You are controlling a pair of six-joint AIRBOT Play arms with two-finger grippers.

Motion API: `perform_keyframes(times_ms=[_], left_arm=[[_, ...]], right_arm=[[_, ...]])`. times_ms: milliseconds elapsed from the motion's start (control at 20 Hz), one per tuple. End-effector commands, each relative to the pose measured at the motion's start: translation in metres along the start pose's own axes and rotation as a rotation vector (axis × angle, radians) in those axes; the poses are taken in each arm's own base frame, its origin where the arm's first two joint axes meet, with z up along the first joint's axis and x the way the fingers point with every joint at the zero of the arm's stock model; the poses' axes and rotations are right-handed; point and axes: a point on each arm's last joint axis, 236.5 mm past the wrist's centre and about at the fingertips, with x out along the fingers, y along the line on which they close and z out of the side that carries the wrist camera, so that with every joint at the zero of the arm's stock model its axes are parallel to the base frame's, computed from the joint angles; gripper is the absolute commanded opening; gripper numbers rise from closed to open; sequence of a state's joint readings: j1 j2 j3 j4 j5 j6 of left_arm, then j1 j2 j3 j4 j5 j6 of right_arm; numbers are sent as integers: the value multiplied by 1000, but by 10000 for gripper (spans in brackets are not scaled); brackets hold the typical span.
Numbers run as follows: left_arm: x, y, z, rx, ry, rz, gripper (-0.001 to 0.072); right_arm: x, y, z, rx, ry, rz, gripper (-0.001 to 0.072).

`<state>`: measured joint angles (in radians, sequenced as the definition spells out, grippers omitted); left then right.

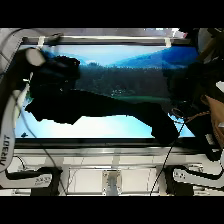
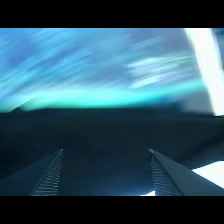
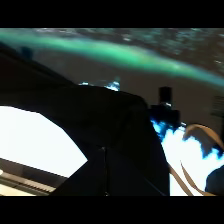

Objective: Fold the clothes and pants, and hang the long-sleeved shirts on hangers.

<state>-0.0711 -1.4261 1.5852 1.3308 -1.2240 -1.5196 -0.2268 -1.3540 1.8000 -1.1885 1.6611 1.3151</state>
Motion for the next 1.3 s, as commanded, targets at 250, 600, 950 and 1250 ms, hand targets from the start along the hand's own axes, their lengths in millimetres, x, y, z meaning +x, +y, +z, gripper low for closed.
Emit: perform_keyframes(times_ms=[250, 600, 950, 1250], left_arm=[[-68, 241, -108, -604, 125, 205, 588], [-4, 263, -165, -872, 8, -25, 588], [57, 219, -145, -716, 43, -186, 444], [63, 218, -123, -711, -26, -177, 19]], right_arm=[[11, 36, 4, -65, 10, 71, 7], [19, 68, 2, -135, 32, 107, 8], [23, 87, -1, -123, 50, 122, 8], [23, 79, -2, -118, 59, 90, 8]])
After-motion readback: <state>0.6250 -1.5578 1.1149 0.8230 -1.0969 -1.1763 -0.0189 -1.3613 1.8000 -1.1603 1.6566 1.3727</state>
